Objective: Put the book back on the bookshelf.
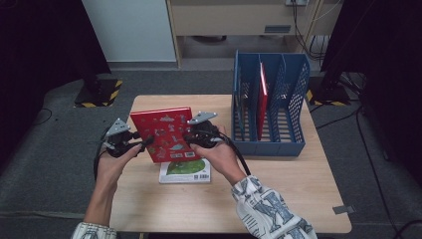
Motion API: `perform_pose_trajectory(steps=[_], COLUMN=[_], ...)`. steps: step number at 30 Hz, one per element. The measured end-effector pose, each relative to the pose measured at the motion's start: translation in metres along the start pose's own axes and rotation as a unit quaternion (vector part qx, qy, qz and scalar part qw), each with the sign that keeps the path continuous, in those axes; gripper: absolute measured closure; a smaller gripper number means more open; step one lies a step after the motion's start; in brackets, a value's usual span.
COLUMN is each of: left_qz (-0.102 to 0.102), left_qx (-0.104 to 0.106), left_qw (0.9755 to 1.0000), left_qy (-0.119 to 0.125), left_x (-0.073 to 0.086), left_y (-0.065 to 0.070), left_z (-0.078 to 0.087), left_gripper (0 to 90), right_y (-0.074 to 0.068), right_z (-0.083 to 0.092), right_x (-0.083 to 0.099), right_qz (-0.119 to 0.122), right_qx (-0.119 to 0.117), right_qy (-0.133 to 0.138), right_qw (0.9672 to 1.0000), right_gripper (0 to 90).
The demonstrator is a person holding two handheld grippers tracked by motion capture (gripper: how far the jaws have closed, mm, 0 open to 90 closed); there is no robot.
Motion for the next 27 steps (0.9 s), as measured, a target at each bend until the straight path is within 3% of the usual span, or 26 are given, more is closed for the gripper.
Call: perform_pose_trajectory(steps=[11, 27], left_qz=[-0.004, -0.002], left_qx=[0.000, -0.007], left_qw=[1.0000, 0.9997], left_qy=[0.008, 0.024], left_x=[-0.004, -0.005], left_y=[0.004, 0.006], left_z=[-0.005, -0.008], left_gripper=[43.2, 31.5], right_y=[0.002, -0.011], right_z=[0.006, 0.019], right_x=[0.009, 0.019], right_qz=[-0.005, 0.007], right_qx=[-0.010, -0.038], right_qy=[0.001, 0.008], right_qw=[0.9999, 0.9992], right_gripper=[58.7, 65.5])
Point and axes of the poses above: each handheld gripper's, and its own axes: z roughly backward along the jaws, x roughly out of its underside, y roughly to its right, the point moved 9 cm from there along -z, roughly forward along the jaws, and after that the axes turned 12 degrees about -z, right-handed, at the moved point
